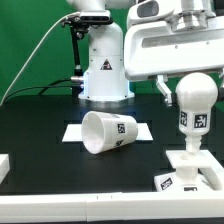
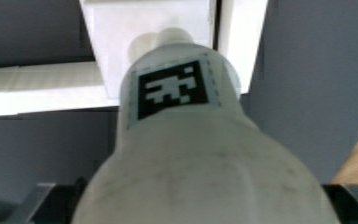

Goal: Assemble lamp

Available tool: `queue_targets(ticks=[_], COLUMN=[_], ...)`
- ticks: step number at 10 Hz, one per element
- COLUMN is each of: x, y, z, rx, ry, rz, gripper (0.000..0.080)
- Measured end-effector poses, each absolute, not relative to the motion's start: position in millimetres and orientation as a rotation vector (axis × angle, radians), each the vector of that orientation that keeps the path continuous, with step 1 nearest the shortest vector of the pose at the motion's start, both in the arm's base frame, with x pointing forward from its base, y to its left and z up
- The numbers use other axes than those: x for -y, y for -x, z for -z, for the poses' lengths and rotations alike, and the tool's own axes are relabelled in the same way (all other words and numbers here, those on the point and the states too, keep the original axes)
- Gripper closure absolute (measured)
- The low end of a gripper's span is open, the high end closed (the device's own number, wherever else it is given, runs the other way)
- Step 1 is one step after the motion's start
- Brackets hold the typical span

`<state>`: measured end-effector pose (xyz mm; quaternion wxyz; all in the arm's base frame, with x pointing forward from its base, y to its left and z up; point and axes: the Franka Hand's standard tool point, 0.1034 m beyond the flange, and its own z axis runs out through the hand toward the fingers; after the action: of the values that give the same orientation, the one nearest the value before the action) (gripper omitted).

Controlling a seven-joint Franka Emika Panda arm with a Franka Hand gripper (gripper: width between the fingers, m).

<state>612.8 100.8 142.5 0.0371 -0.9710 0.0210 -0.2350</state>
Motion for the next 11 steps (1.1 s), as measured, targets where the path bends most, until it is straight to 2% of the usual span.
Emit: queue_targets(ticks=[5,11], x=[-94,-89], y=[-618,-619], z=[-138.8,-120.1], rx=[-0.041,-0.024], ry=[2.988,2.995], rz=[0.739,0.779], gripper=[0.0223,0.0223])
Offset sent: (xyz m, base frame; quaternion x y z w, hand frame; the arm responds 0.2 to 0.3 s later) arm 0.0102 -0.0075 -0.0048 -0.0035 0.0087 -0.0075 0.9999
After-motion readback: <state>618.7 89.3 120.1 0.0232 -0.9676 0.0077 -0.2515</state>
